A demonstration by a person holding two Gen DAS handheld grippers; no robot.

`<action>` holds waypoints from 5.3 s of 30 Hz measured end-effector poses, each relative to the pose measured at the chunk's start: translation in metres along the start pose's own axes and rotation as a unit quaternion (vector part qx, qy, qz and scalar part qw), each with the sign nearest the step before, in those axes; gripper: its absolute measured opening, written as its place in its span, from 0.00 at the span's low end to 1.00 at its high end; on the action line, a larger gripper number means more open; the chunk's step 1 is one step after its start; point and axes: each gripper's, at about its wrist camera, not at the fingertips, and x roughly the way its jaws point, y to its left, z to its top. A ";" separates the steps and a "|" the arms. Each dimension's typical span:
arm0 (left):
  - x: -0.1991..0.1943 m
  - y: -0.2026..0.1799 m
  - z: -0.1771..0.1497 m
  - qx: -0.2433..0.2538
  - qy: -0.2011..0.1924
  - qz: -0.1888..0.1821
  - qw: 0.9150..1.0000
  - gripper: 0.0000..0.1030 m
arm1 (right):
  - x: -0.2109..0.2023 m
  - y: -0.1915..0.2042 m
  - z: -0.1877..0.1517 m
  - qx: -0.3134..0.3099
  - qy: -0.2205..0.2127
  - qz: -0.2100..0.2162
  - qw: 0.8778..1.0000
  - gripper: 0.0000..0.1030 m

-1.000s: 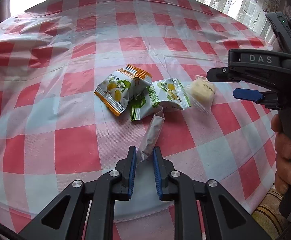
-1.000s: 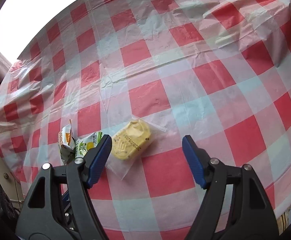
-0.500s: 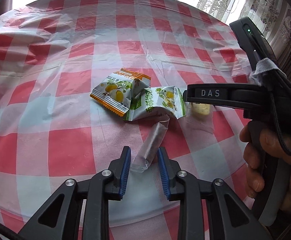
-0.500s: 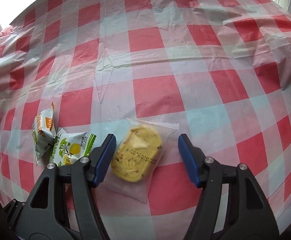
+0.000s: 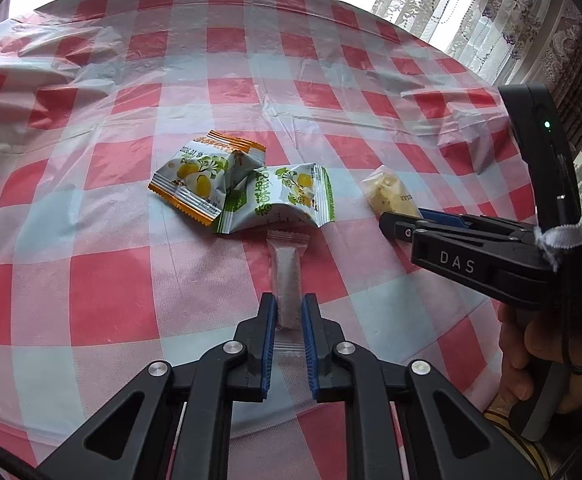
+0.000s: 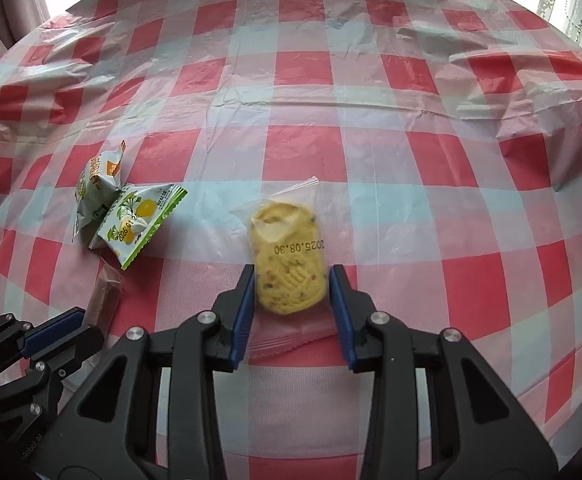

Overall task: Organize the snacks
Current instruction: 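Grasp the brown bar packet with the left tool while the right tool grasps the yellow cookie bag, then carry the bar packet and cookie bag into the box and open both tools, then move both open tools back over the two green-orange nut packets, then grasp an orange-edged nut packet with the left tool while the right tool grasps a green one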

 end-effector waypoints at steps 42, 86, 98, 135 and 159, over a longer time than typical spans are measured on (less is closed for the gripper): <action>-0.031 -0.177 -0.026 0.086 0.015 -0.036 0.996 0.13 | -0.117 -0.145 -0.110 0.108 -0.040 0.028 0.993 0.38; 0.024 -0.387 -0.073 0.241 0.142 -0.138 0.950 0.17 | -0.157 -0.327 -0.229 0.266 -0.044 -0.090 0.959 0.44; 0.008 -0.354 -0.053 0.160 0.084 -0.155 0.971 0.49 | -0.166 -0.308 -0.213 0.250 -0.046 -0.085 0.963 0.62; -0.034 -0.022 0.034 -0.039 -0.074 0.120 0.989 0.51 | -0.102 -0.063 -0.073 -0.011 -0.059 0.031 0.998 0.63; 0.027 0.033 0.080 0.005 -0.055 0.053 0.997 0.46 | -0.055 0.035 -0.003 -0.157 -0.079 0.073 0.982 0.72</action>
